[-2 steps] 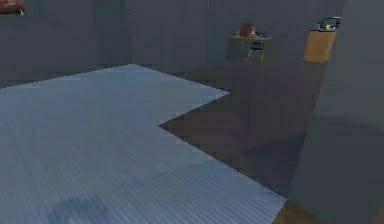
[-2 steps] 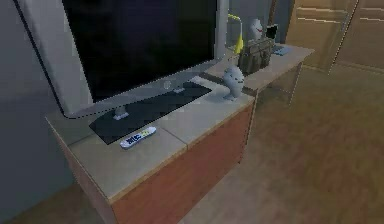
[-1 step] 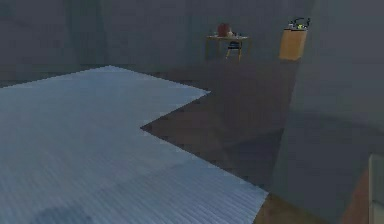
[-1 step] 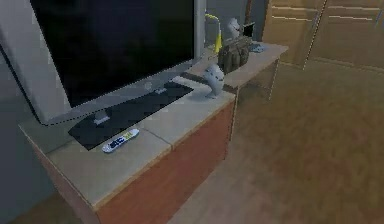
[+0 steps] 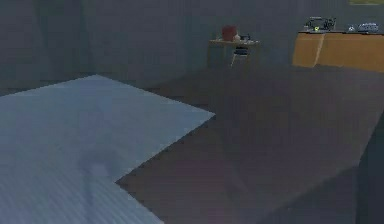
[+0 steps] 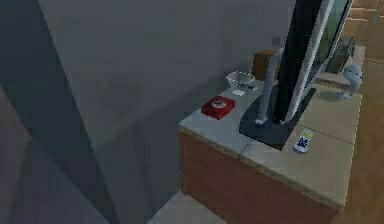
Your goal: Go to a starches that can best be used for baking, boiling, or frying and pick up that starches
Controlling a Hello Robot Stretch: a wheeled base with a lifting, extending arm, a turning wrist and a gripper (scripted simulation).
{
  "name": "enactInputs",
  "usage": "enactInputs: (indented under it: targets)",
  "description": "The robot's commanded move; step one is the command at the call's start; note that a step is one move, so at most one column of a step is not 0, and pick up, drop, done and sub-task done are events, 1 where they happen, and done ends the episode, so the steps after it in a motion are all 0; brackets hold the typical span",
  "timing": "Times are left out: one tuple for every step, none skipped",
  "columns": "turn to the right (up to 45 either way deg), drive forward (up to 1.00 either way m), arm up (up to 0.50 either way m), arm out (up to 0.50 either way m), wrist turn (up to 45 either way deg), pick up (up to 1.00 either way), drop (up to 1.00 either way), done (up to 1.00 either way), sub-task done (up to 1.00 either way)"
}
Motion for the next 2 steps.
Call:
enactInputs:
  targets:
    - [6.0, 0.00, 0.00, 0.00, 0.0, 0.00, 0.00, 0.00, 0.00]
    - [0.0, 0.45, 0.00, 0.00, 0.0, 0.00, 0.00, 0.00, 0.00]
